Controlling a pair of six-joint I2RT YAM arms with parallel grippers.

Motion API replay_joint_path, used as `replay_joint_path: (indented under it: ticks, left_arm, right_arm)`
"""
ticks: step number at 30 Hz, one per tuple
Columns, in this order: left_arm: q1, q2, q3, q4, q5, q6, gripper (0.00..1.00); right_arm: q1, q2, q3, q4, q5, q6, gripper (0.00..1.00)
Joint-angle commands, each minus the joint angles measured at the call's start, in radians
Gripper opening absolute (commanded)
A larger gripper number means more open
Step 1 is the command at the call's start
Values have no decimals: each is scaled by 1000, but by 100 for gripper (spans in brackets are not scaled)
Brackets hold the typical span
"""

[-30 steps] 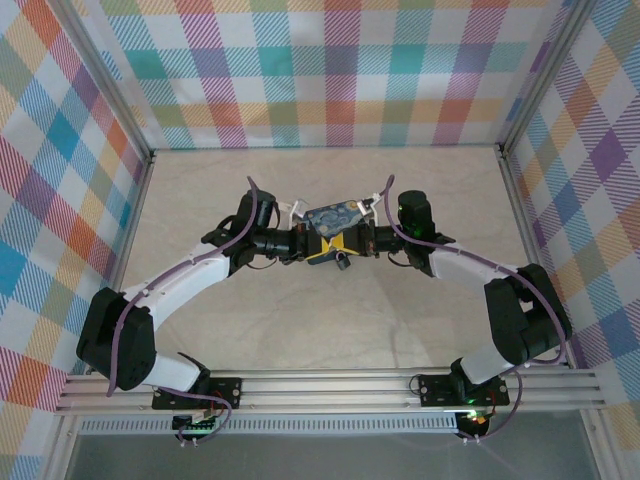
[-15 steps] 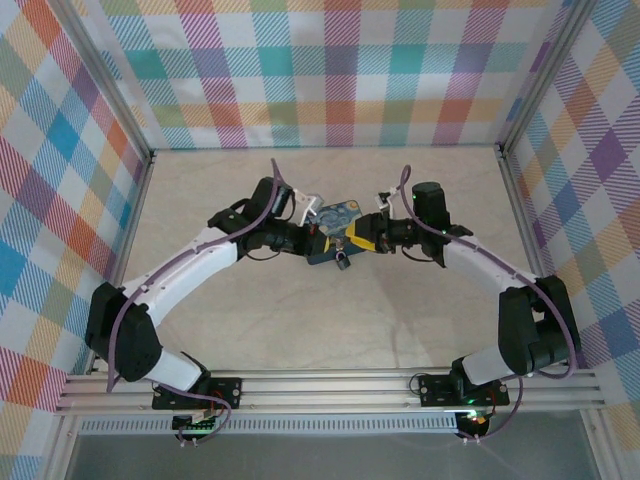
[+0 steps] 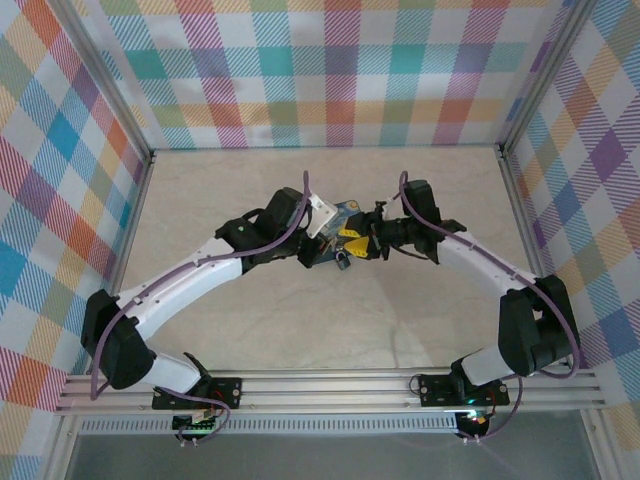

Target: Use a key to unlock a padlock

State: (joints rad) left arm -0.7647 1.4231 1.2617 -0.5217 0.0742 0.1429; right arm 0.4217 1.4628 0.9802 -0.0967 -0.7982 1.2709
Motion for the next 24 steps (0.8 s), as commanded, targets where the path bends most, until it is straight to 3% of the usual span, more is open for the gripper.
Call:
replay_joint_path:
  ticks: [1,12,18,24]
  left_arm:
    - [-16,-28,16,2,-47,66,0]
    - [-24,-22,10,-19,-58,69,0]
    - [-32,-13,13,-14,-53,64,0]
    - [-32,-17,16,-15,-68,69,0]
  right_arm:
    - [20,12,2,80,29,125,44]
    - [28,-1,-23,178,74,152,43]
    - [36,31,-7,219,35,157,36]
    - [54,59,11,225,15,153,36]
